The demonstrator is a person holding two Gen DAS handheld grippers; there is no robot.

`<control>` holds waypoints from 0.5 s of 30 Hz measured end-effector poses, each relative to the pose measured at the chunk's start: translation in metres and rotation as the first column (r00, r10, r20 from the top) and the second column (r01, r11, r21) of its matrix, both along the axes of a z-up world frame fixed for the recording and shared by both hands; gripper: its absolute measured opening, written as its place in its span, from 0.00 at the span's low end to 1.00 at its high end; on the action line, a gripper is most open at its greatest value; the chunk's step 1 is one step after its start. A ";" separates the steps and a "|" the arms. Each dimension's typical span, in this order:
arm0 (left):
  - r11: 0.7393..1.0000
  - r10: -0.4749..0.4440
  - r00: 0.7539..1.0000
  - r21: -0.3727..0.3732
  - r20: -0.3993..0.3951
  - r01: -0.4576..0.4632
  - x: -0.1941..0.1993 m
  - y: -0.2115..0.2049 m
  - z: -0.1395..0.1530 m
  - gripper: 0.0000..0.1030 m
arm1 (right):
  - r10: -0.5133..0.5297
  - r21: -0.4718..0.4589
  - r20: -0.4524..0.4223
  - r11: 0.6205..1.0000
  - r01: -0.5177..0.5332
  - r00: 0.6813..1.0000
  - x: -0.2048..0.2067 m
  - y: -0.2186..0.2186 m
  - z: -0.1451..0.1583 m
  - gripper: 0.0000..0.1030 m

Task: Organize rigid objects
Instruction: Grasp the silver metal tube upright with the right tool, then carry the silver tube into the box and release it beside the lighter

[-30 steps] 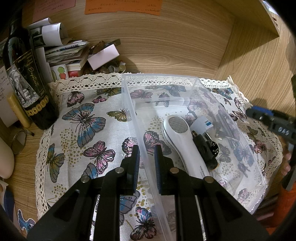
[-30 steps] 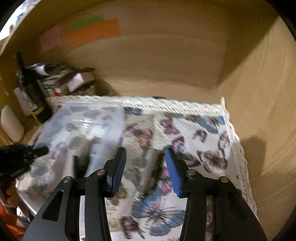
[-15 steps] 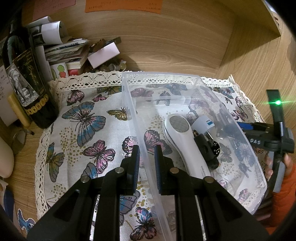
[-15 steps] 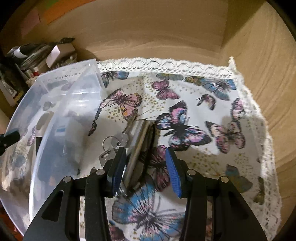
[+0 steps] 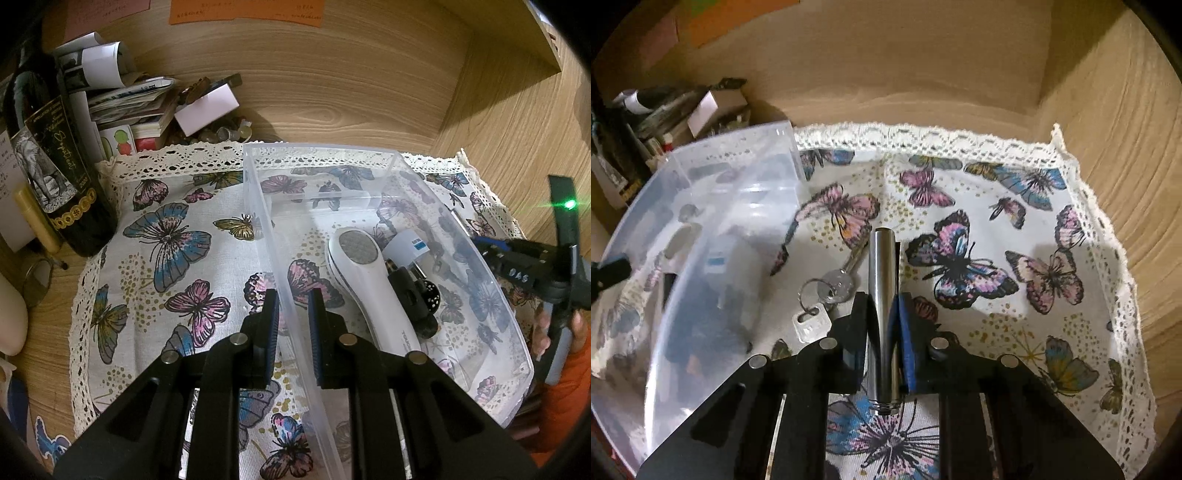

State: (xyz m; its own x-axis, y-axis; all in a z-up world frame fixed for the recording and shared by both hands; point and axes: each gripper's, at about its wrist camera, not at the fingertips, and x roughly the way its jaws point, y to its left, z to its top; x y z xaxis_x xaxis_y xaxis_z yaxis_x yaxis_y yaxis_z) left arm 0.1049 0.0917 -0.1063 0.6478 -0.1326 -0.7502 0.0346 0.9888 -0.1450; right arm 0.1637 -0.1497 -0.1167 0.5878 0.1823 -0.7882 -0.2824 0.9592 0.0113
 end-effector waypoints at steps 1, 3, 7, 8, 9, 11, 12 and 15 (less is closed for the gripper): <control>1.000 0.000 1.000 0.000 0.000 0.000 0.000 0.000 0.000 0.14 | 0.002 0.005 0.013 1.000 -0.002 1.000 -0.002 -0.001 0.006 0.14; 1.000 0.001 1.000 0.000 0.000 -0.001 0.000 0.001 0.000 0.14 | 0.004 0.011 0.036 1.000 -0.004 0.999 -0.006 -0.001 0.014 0.14; 1.000 0.001 1.000 0.000 0.000 -0.001 0.001 -0.001 0.000 0.14 | 0.022 0.017 0.092 1.000 -0.024 0.995 -0.016 0.003 0.035 0.14; 1.000 0.001 1.000 0.000 -0.001 -0.001 0.001 -0.001 0.000 0.14 | 0.028 0.019 0.106 0.999 -0.031 0.994 -0.019 0.004 0.041 0.14; 1.000 0.001 1.000 0.000 0.000 -0.001 0.000 0.000 0.000 0.14 | 0.035 0.020 0.118 0.999 -0.037 0.992 -0.021 0.006 0.045 0.14; 1.000 0.000 1.000 0.001 0.000 0.000 0.001 -0.001 0.000 0.14 | 0.050 0.022 0.143 0.998 -0.054 0.988 -0.025 0.013 0.054 0.14; 1.000 0.001 1.000 0.001 0.000 -0.001 0.001 -0.001 0.000 0.14 | 0.057 0.022 0.156 0.998 -0.062 0.986 -0.028 0.015 0.058 0.14; 1.000 0.001 1.000 0.001 -0.001 -0.001 0.000 0.000 0.000 0.14 | 0.089 0.021 0.193 0.995 -0.095 0.977 -0.031 0.026 0.069 0.14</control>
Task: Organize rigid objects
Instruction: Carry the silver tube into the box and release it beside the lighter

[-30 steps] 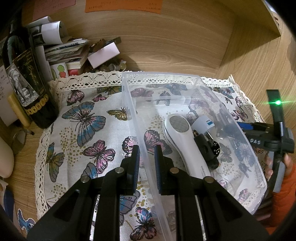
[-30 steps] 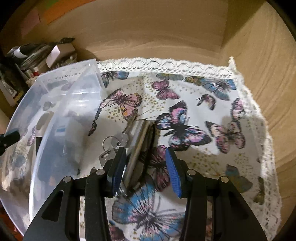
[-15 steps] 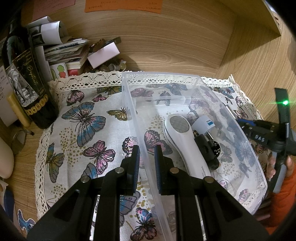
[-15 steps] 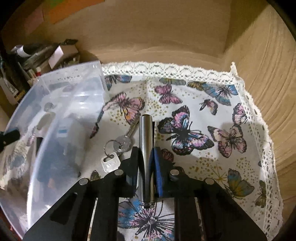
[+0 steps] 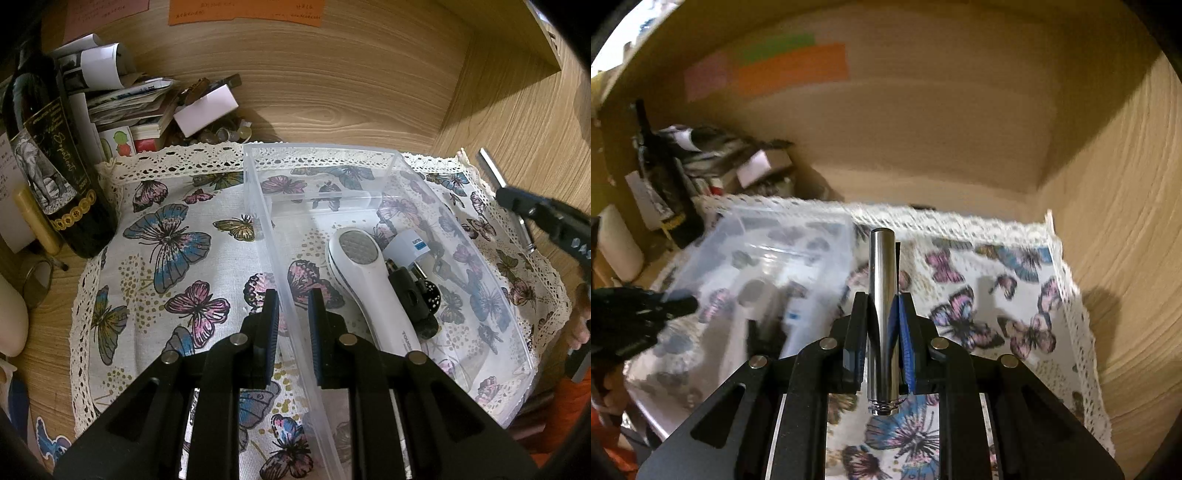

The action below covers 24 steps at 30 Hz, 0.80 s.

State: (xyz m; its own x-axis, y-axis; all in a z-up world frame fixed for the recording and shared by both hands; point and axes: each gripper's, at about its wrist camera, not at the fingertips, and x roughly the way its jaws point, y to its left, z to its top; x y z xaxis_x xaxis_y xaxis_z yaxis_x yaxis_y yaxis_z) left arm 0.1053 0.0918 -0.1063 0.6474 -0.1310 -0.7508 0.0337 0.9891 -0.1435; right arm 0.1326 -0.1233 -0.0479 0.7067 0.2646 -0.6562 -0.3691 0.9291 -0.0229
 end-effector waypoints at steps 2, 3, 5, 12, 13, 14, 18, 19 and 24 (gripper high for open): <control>1.000 0.000 1.000 -0.001 0.000 0.000 0.000 -0.001 0.000 0.14 | 0.022 0.003 0.022 1.000 -0.023 1.000 -0.004 0.007 0.007 0.14; 1.000 0.000 1.000 0.000 0.000 0.000 0.000 -0.001 0.000 0.14 | 0.034 0.004 0.031 0.999 -0.035 0.999 -0.007 0.011 0.010 0.14; 1.000 0.000 1.000 -0.001 0.000 0.000 0.000 -0.001 0.000 0.14 | 0.059 0.008 0.044 0.998 -0.059 0.997 -0.011 0.017 0.014 0.14; 1.000 0.000 1.000 0.000 0.000 0.000 0.000 -0.001 0.000 0.14 | 0.150 0.000 0.033 0.989 -0.150 0.988 -0.024 0.043 0.010 0.14; 1.000 0.000 1.000 0.000 0.000 0.000 0.000 -0.001 0.000 0.14 | 0.164 -0.003 0.023 0.986 -0.164 0.986 -0.024 0.048 0.007 0.14; 1.000 0.000 1.000 -0.001 0.000 0.000 0.001 -0.002 0.000 0.14 | 0.174 -0.006 0.014 0.985 -0.174 0.985 -0.024 0.051 0.004 0.14; 1.000 -0.001 1.000 -0.001 0.000 0.001 0.001 -0.001 0.000 0.14 | 0.199 -0.019 -0.026 0.980 -0.199 0.980 -0.022 0.062 -0.008 0.14; 1.000 0.000 1.000 0.000 0.000 0.000 0.001 -0.002 0.000 0.14 | 0.201 -0.023 -0.038 0.979 -0.202 0.979 -0.021 0.064 -0.011 0.14; 1.000 0.000 1.000 -0.001 0.000 0.000 0.001 -0.001 0.000 0.14 | 0.203 -0.041 -0.093 0.977 -0.207 0.975 -0.011 0.070 -0.027 0.14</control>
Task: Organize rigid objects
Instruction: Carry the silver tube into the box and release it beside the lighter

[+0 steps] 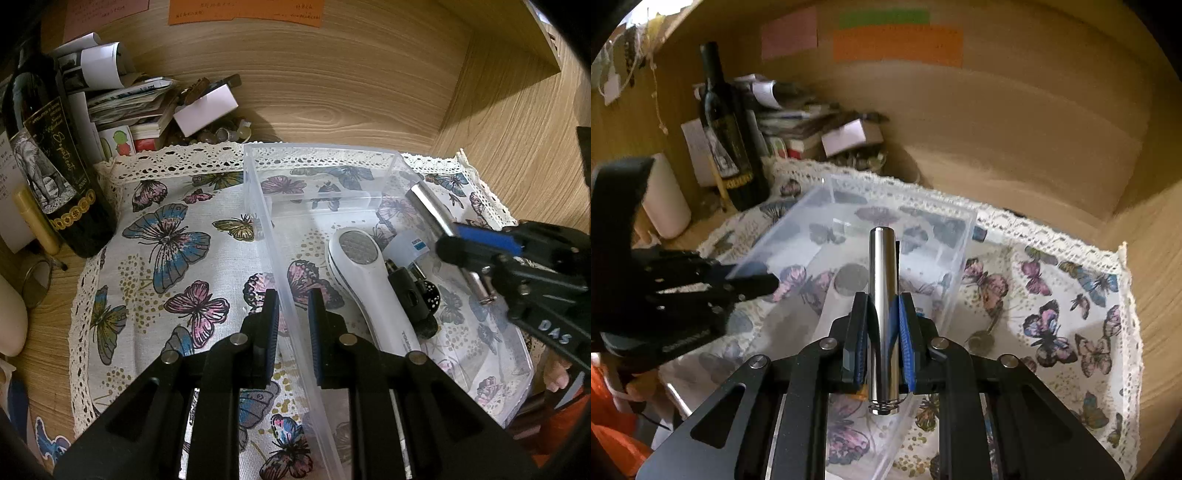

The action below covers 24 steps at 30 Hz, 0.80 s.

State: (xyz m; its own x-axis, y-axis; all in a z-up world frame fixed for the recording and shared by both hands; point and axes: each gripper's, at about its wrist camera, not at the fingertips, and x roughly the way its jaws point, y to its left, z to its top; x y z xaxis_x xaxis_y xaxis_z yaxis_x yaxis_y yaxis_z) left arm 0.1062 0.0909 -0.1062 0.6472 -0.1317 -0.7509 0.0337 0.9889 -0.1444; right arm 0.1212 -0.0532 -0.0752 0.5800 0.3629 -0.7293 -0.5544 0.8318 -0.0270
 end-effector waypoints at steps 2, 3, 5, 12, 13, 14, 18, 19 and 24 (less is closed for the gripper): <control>1.000 0.000 1.000 0.000 0.000 0.000 0.000 -0.001 0.000 0.14 | -0.001 -0.008 -0.016 1.000 0.001 1.000 0.004 0.001 -0.005 0.14; 1.000 0.000 1.000 0.000 0.000 0.000 0.000 -0.001 0.000 0.14 | -0.002 -0.013 -0.028 1.000 0.002 1.000 0.006 0.001 -0.008 0.14; 1.000 0.000 1.000 -0.001 0.000 0.000 0.000 -0.001 0.000 0.14 | -0.003 -0.019 -0.041 1.000 0.002 0.999 0.008 0.002 -0.011 0.14; 1.000 0.000 1.000 0.001 -0.001 0.000 0.001 -0.001 0.000 0.14 | -0.003 -0.026 -0.044 1.000 0.002 0.999 0.006 0.003 -0.012 0.15; 1.000 0.000 1.000 0.000 -0.001 0.000 0.000 0.000 0.000 0.14 | -0.003 -0.024 -0.039 1.000 0.002 0.999 0.006 0.003 -0.011 0.15; 1.000 -0.005 1.000 0.000 0.002 0.005 0.001 -0.001 0.000 0.14 | -0.003 -0.024 -0.035 1.000 0.003 0.999 0.005 0.003 -0.009 0.15; 1.000 -0.006 1.000 0.002 0.002 0.006 0.000 -0.001 0.000 0.14 | -0.009 -0.010 -0.014 1.000 0.009 1.000 0.001 -0.002 -0.001 0.15; 1.000 -0.006 1.000 0.001 0.002 0.006 0.001 -0.001 0.000 0.14 | -0.013 -0.006 -0.007 1.000 0.013 1.000 0.000 -0.004 0.001 0.15; 1.000 -0.006 1.000 0.002 0.002 0.006 0.000 -0.001 0.000 0.14 | -0.052 0.014 0.035 0.999 0.051 0.998 -0.001 -0.020 0.016 0.15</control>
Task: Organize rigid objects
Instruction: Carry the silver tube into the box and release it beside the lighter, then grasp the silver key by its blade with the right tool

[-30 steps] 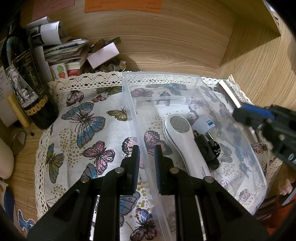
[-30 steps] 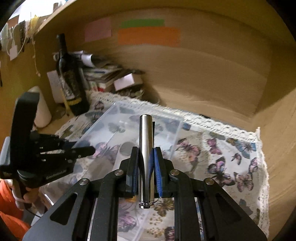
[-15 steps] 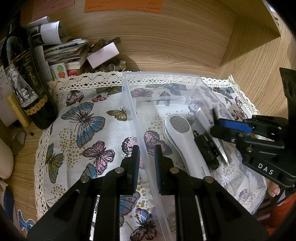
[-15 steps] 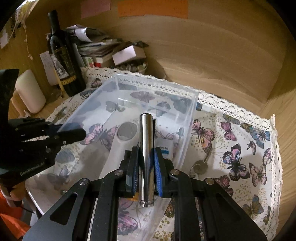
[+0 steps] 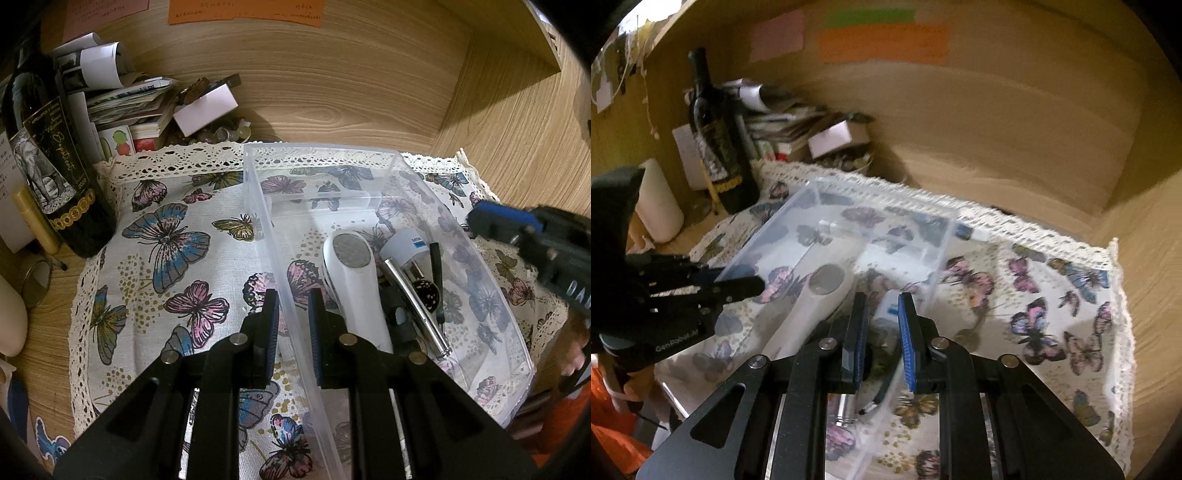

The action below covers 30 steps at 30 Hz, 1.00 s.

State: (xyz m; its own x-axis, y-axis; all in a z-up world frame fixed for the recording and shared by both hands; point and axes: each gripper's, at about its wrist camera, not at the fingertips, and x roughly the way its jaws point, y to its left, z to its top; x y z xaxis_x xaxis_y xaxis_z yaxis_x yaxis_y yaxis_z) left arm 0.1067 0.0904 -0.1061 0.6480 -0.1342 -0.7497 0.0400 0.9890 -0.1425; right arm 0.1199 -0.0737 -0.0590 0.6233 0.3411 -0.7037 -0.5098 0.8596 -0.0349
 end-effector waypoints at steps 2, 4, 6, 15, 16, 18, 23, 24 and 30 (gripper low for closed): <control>1.000 0.000 1.000 -0.001 0.000 0.000 0.000 0.000 0.000 0.14 | -0.029 0.009 0.012 1.000 0.029 1.000 0.001 -0.011 0.006 0.15; 1.000 0.000 1.000 -0.002 -0.001 0.000 0.000 -0.001 0.000 0.14 | -0.065 0.011 0.018 0.998 0.065 0.998 0.002 -0.024 0.008 0.15; 1.000 0.001 1.000 -0.002 0.000 -0.001 0.000 0.000 0.000 0.14 | -0.098 0.010 0.017 0.995 0.098 0.995 0.004 -0.035 0.008 0.15; 1.000 -0.001 1.000 0.000 0.000 0.001 0.000 0.000 0.000 0.14 | -0.184 -0.046 -0.092 0.983 0.180 0.979 0.015 -0.063 -0.034 0.20; 1.000 -0.001 1.000 -0.001 0.000 0.001 0.000 -0.001 0.000 0.14 | -0.179 -0.056 -0.110 0.983 0.174 0.978 0.016 -0.062 -0.040 0.20; 1.000 -0.001 1.000 -0.001 0.000 0.001 0.000 -0.001 0.000 0.14 | -0.167 -0.075 -0.135 0.985 0.158 0.977 0.018 -0.059 -0.051 0.21; 1.000 -0.002 1.000 0.000 0.000 0.002 0.000 -0.001 0.000 0.14 | -0.132 -0.108 -0.171 0.988 0.114 0.976 0.021 -0.048 -0.070 0.27; 1.000 -0.002 1.000 0.000 0.000 0.002 0.000 -0.001 0.000 0.14 | -0.128 -0.110 -0.175 0.988 0.110 0.976 0.022 -0.047 -0.071 0.27; 1.000 -0.001 1.000 -0.001 -0.001 0.001 0.000 -0.001 0.000 0.14 | -0.114 -0.122 -0.190 0.988 0.091 0.975 0.032 -0.041 -0.079 0.28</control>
State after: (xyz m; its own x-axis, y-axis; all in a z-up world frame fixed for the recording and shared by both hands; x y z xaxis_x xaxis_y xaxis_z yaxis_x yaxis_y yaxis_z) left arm 0.1070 0.0897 -0.1063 0.6473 -0.1357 -0.7501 0.0406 0.9888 -0.1439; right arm 0.1524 -0.1144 -0.1382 0.4972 0.1943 -0.8456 -0.4255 0.9040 -0.0425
